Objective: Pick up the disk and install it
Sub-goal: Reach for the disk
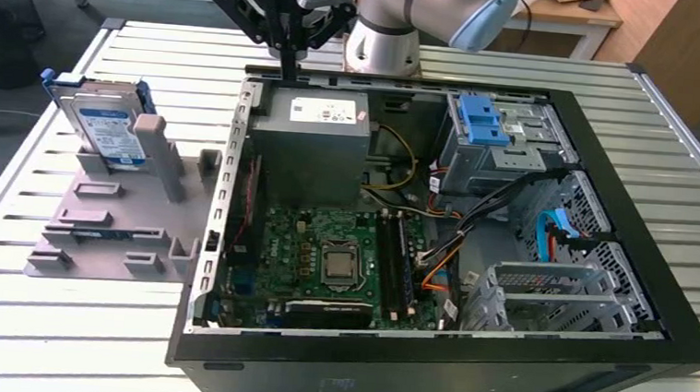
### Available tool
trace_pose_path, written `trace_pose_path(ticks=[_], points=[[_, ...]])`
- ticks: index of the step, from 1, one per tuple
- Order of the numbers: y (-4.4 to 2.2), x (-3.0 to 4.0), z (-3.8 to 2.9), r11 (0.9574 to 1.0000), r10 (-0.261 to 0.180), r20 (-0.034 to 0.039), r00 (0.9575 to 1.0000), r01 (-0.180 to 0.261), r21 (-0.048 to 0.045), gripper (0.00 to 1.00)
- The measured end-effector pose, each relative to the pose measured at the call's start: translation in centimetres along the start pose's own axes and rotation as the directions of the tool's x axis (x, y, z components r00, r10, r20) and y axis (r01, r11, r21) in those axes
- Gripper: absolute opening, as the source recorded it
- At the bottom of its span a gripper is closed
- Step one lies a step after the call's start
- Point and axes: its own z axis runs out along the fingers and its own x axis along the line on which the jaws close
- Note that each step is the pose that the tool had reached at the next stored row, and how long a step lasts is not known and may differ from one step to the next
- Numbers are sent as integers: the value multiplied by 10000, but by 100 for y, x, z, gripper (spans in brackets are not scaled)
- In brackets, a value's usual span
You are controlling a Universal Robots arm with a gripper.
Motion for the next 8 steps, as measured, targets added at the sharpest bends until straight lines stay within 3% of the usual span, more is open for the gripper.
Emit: trace_pose_path(ticks=[8], points=[[3,79,-2,10000,-1,-1,10000,1,1,11]])
